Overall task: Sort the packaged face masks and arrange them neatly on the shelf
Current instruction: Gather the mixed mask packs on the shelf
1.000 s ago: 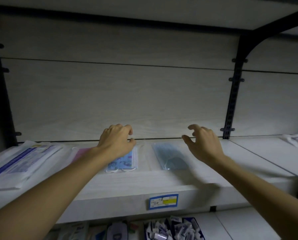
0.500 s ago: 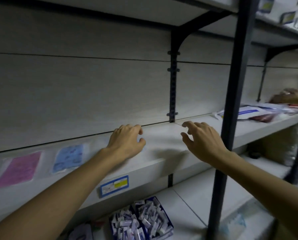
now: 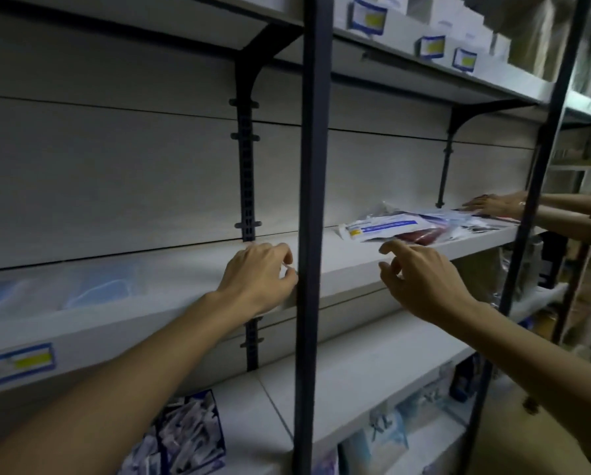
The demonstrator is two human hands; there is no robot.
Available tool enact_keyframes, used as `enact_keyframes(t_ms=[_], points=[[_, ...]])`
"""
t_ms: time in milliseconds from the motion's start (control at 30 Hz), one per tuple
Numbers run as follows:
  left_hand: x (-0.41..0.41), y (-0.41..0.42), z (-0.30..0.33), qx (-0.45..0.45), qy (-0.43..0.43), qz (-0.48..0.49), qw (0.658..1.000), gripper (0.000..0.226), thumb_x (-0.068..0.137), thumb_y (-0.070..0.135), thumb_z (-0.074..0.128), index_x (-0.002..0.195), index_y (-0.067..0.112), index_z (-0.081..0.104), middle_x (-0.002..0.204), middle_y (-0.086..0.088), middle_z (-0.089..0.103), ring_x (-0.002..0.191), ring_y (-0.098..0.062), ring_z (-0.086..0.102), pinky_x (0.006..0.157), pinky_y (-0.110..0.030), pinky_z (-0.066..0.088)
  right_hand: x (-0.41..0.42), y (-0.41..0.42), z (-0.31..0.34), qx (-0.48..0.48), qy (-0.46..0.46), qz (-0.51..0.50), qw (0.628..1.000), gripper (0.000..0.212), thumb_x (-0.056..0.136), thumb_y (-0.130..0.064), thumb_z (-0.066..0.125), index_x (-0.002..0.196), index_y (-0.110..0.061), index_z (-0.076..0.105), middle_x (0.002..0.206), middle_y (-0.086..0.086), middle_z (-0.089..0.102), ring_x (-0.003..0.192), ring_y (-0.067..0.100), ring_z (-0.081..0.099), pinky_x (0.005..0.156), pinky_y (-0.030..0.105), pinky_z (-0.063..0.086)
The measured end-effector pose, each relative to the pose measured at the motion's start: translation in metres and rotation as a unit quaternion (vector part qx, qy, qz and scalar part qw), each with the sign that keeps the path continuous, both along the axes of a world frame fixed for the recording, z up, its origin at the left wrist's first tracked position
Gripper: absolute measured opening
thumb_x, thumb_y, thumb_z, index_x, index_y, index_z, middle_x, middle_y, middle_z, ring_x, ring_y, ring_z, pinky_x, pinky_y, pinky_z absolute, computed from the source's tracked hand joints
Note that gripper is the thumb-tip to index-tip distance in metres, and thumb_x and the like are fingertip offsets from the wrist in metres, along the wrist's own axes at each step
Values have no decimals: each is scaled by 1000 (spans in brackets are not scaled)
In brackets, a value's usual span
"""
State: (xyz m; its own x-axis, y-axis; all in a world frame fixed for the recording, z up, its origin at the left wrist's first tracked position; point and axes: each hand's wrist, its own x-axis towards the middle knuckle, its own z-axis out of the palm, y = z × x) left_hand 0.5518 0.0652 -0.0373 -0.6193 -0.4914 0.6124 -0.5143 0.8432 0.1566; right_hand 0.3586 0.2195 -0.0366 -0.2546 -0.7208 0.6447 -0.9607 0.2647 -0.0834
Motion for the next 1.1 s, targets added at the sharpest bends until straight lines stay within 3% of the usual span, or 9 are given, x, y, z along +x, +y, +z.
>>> enact_keyframes(t_ms=[200,400,633,767,1000,1100], points=[[-77,40,-5,23,-30,-27,999,29,91,35,48,115,21,58,105,1,63,98,-22,58,79,-33,45,-68,31,-12,22,-39,-31,999,32,97,-26,52,127,-16,53,92,5,70,76,20,64,69,39,57],[-153,45,-6,35,-52,-54,997,27,91,33,48,112,21,57,104,-1,63,95,-22,56,78,-33,46,-126,48,-26,47,-26,-67,996,30,99,-25,48,126,-16,52,87,0,63,69,16,59,57,26,49],[-249,22,-6,46,-39,-59,996,26,89,34,51,111,22,59,110,-1,65,98,-24,57,75,-30,42,-224,35,-24,39,-33,-96,994,29,98,-28,50,125,-20,52,83,-1,64,68,12,61,59,23,51],[-302,0,-6,59,-20,-58,996,24,89,33,51,110,24,59,109,0,66,111,-24,54,84,-32,44,-273,13,-17,31,-39,-96,994,30,97,-30,52,126,-21,53,88,1,69,72,14,63,63,26,52],[-383,-34,0,57,-10,-50,997,21,86,30,51,103,25,63,107,1,68,104,-24,58,81,-30,40,-348,-20,-12,15,-25,-97,995,30,97,-29,52,125,-18,54,88,3,71,73,18,61,62,29,49],[-412,-46,3,73,-18,-49,996,22,86,31,51,104,25,61,105,-2,67,98,-27,58,81,-34,47,-375,-29,-13,23,-27,-84,996,31,97,-29,52,126,-19,54,92,4,72,77,19,64,66,31,54]])
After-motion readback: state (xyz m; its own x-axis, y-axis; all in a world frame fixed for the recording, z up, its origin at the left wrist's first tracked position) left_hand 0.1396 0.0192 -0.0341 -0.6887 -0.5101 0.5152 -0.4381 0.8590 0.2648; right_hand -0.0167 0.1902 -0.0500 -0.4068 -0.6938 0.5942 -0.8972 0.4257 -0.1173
